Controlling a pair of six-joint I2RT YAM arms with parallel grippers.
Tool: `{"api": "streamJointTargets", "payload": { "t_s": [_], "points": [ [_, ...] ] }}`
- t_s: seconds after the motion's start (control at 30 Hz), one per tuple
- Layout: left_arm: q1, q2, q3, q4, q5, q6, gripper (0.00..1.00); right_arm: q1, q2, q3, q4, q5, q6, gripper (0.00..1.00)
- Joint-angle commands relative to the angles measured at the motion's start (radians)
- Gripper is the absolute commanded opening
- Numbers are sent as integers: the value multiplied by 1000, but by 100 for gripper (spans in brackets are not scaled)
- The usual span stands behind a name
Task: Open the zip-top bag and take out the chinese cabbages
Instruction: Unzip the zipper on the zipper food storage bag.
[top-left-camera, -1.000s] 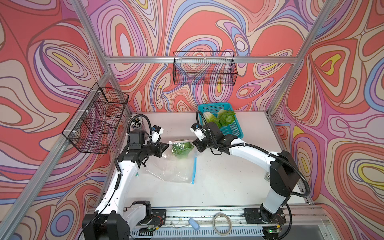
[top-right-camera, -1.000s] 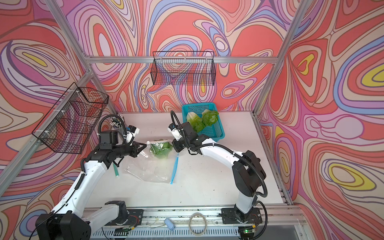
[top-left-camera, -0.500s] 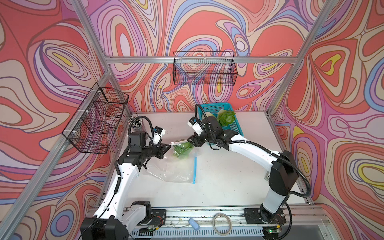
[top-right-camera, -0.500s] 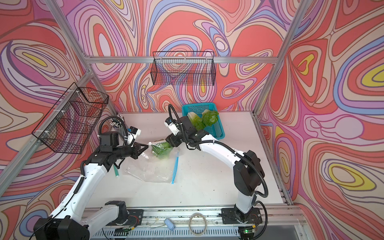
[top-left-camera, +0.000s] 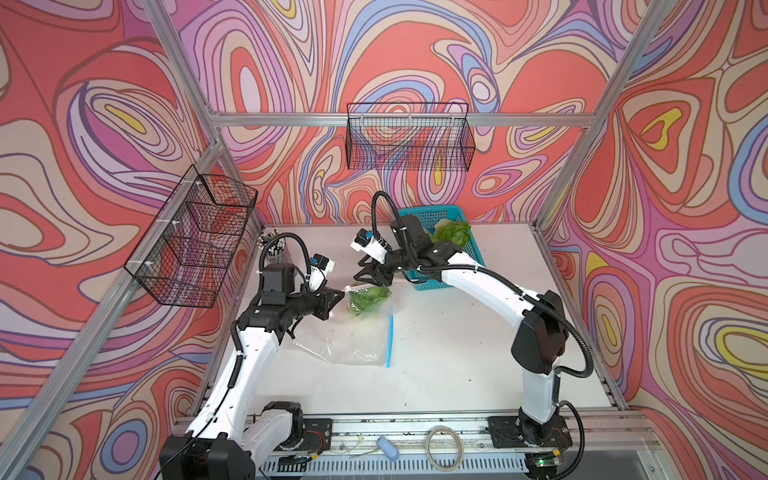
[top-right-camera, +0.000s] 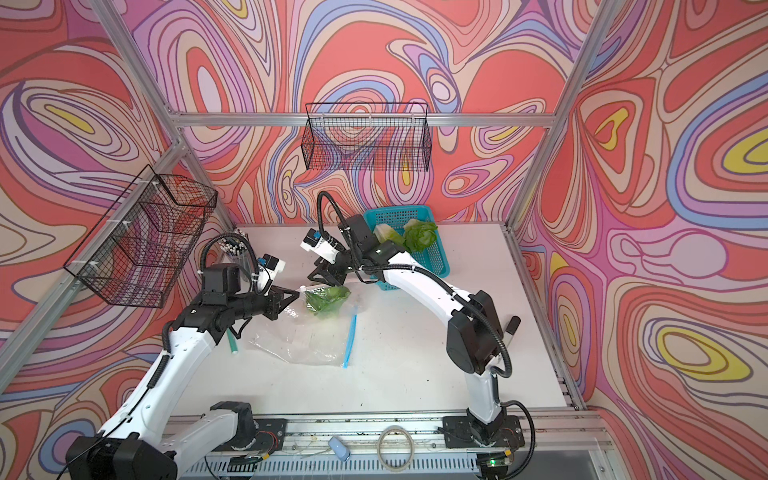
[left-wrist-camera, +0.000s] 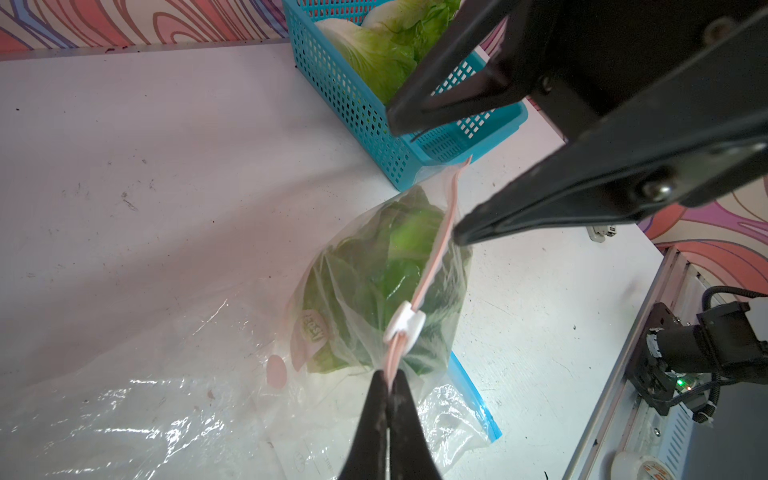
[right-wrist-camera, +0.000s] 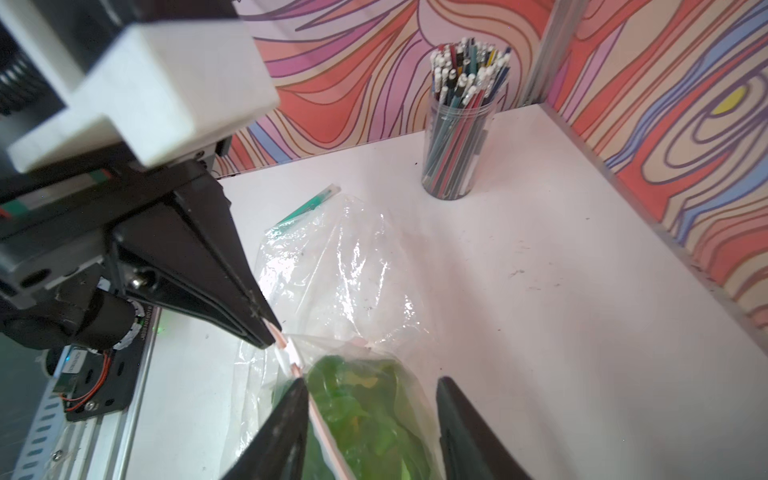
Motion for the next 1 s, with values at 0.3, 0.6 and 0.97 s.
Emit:
{"api": "streamJointTargets", "payload": {
  "t_s": [0.3, 0.6, 0.97],
  "points": [
    [-12, -3, -7, 19, 1, 33, 0, 2, 83, 71, -68, -197, -62, 41],
    [-14, -6, -7, 18, -7, 36, 0, 2, 76, 65, -53, -236, -58, 37],
    [-15, -5, -7, 18, -11, 35, 0, 2, 108, 87, -50, -295, -34, 38]
  ]
}}
